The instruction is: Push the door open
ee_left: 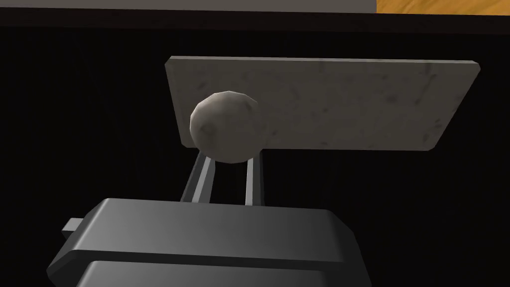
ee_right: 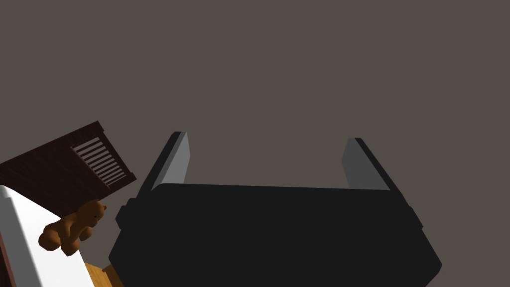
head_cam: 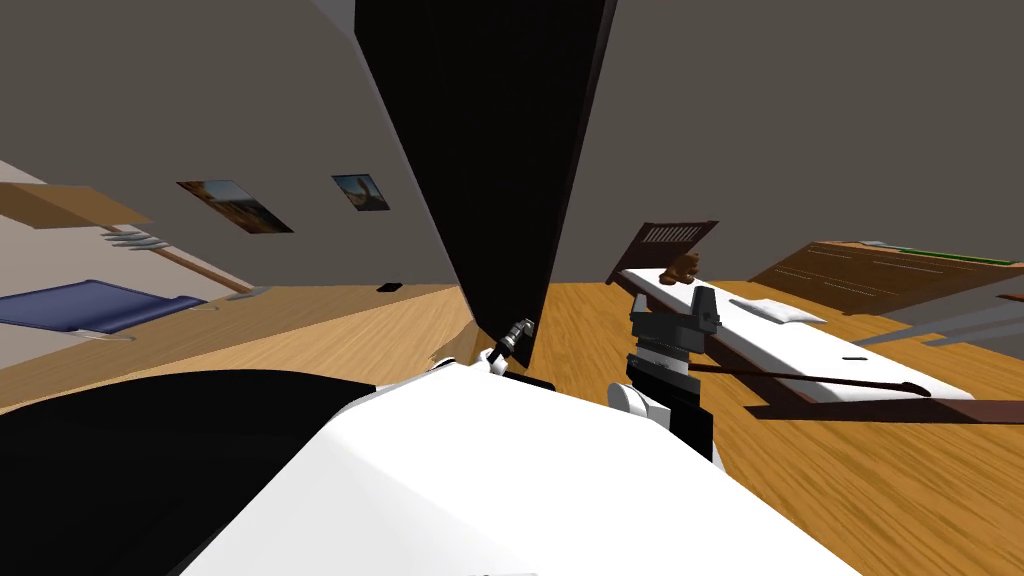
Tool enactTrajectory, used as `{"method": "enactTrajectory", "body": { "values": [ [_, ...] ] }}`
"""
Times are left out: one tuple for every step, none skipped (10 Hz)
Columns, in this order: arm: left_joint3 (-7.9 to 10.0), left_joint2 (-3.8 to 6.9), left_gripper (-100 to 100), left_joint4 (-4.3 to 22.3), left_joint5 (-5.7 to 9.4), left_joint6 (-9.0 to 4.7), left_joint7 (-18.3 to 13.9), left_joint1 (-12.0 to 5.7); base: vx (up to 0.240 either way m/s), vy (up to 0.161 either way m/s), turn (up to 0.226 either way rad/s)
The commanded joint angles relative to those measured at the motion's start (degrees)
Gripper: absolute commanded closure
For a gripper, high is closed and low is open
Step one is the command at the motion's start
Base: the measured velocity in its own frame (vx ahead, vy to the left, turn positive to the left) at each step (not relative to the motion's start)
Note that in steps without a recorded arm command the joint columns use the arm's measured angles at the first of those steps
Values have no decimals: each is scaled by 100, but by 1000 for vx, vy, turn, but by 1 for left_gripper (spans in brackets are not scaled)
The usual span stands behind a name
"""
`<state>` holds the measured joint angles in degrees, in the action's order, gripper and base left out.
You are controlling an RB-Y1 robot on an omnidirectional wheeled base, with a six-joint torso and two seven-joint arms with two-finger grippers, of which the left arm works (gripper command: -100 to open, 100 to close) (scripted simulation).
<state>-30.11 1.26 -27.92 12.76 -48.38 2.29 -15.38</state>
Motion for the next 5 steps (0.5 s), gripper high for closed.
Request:
{"method": "enactTrajectory", "body": {
  "values": [
    [121, -16, 100, -39, 45, 24, 27, -12, 132, -130, 53],
    [188, -63, 100, -36, 69, 18, 47, -10, 152, -146, 57],
    [118, 47, -100, -27, 50, 11, 18, 4, -43, -9, 45],
    [111, 60, -100, -32, 49, 12, 12, 4, -160, 72, -8],
    [95, 74, -100, -43, 47, 15, -1, 5, -163, 95, 2]
  ]
}}
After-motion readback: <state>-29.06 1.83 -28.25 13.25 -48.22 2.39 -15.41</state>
